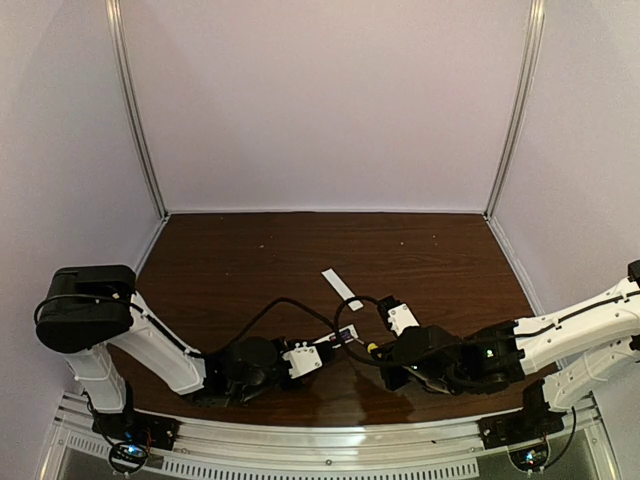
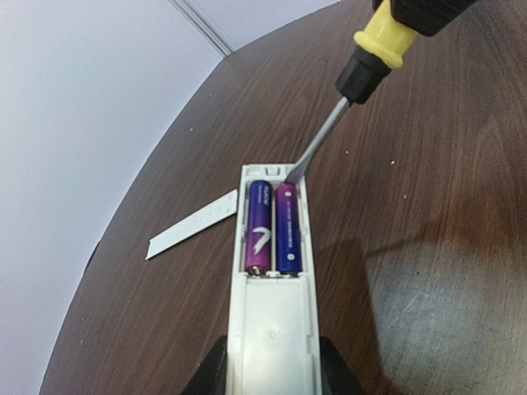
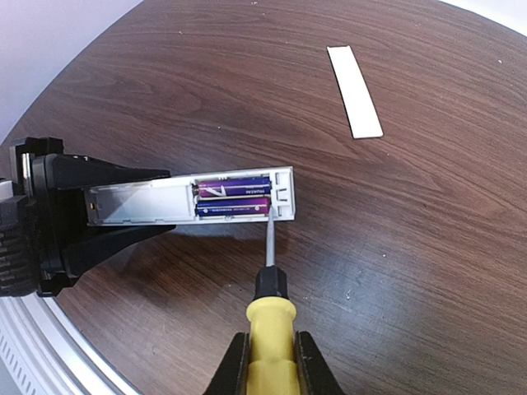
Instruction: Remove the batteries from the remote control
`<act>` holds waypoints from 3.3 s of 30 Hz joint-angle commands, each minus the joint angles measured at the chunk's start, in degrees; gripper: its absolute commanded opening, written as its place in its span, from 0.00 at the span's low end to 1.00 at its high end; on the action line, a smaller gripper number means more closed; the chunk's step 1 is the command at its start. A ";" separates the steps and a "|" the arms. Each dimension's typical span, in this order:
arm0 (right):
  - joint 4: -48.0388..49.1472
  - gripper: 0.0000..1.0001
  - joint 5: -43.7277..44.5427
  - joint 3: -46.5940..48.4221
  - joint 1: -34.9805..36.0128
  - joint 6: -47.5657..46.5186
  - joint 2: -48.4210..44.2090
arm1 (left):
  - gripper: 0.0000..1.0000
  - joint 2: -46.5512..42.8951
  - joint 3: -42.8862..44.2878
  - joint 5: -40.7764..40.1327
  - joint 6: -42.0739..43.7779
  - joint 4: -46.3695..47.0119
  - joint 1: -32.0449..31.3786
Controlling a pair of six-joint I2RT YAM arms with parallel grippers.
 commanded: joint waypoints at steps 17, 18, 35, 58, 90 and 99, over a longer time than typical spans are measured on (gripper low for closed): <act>3.98 0.00 -2.92 -1.03 -0.23 -3.11 3.42 | 0.00 -0.45 -0.70 3.58 0.01 4.85 -0.09; 5.12 0.00 -3.75 -1.70 -0.28 -3.67 2.83 | 0.00 -0.51 -0.89 3.88 0.06 5.17 -0.02; 15.26 0.00 -14.72 -10.36 -2.18 -5.32 -5.30 | 0.00 -3.71 -3.93 8.21 -0.19 7.96 -0.08; 27.01 0.00 -30.65 -15.68 -4.94 -7.14 -8.77 | 0.00 -5.13 -5.80 11.89 -0.20 10.04 -0.09; 29.19 0.00 -36.07 -15.03 -8.91 -7.06 -11.27 | 0.00 1.23 -1.19 7.43 -0.14 7.23 -0.09; 28.41 0.00 -35.47 -14.70 -9.50 -6.80 -10.42 | 0.00 1.85 -0.61 7.17 -0.37 6.49 0.33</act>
